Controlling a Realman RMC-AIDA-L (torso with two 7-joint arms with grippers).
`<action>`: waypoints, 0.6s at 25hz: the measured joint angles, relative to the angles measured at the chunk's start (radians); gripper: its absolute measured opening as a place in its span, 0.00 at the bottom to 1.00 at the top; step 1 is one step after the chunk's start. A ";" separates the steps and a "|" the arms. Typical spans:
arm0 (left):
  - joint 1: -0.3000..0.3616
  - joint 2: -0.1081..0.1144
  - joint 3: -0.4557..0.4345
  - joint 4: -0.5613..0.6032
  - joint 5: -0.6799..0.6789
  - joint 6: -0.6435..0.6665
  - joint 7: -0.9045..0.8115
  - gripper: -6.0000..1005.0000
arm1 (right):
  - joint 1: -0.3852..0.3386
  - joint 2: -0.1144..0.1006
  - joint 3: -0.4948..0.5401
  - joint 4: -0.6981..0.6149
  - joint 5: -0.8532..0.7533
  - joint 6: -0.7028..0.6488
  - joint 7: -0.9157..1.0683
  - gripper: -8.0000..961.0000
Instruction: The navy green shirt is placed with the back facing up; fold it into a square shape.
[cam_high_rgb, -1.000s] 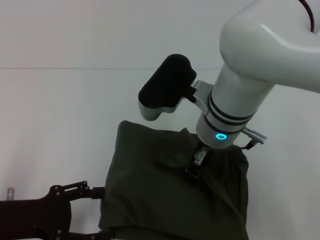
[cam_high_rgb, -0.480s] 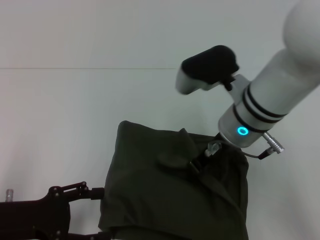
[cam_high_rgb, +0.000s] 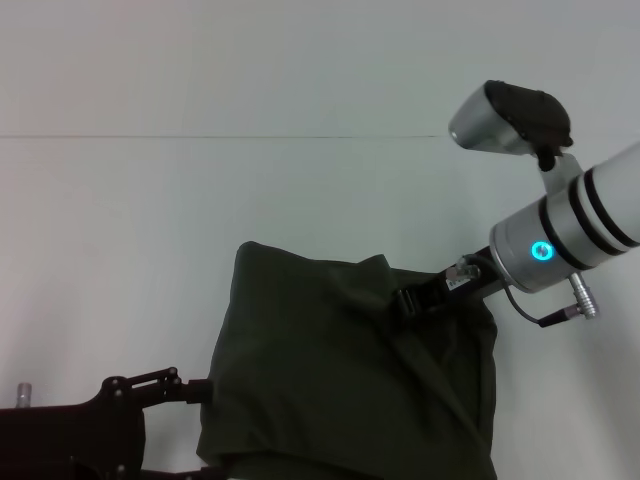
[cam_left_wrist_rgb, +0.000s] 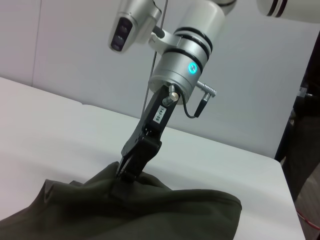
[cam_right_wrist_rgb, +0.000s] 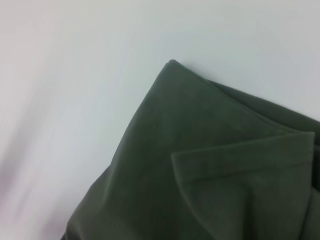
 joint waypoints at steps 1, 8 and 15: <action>0.000 0.000 0.000 -0.001 0.000 0.000 0.000 0.93 | 0.000 0.000 0.000 0.000 0.000 0.000 0.000 0.04; 0.002 -0.002 -0.011 -0.010 -0.001 0.000 0.000 0.93 | -0.068 0.000 0.097 0.025 0.074 0.014 -0.093 0.05; -0.004 0.003 -0.071 -0.066 -0.012 0.001 0.000 0.93 | -0.132 -0.005 0.236 0.116 0.199 0.026 -0.258 0.05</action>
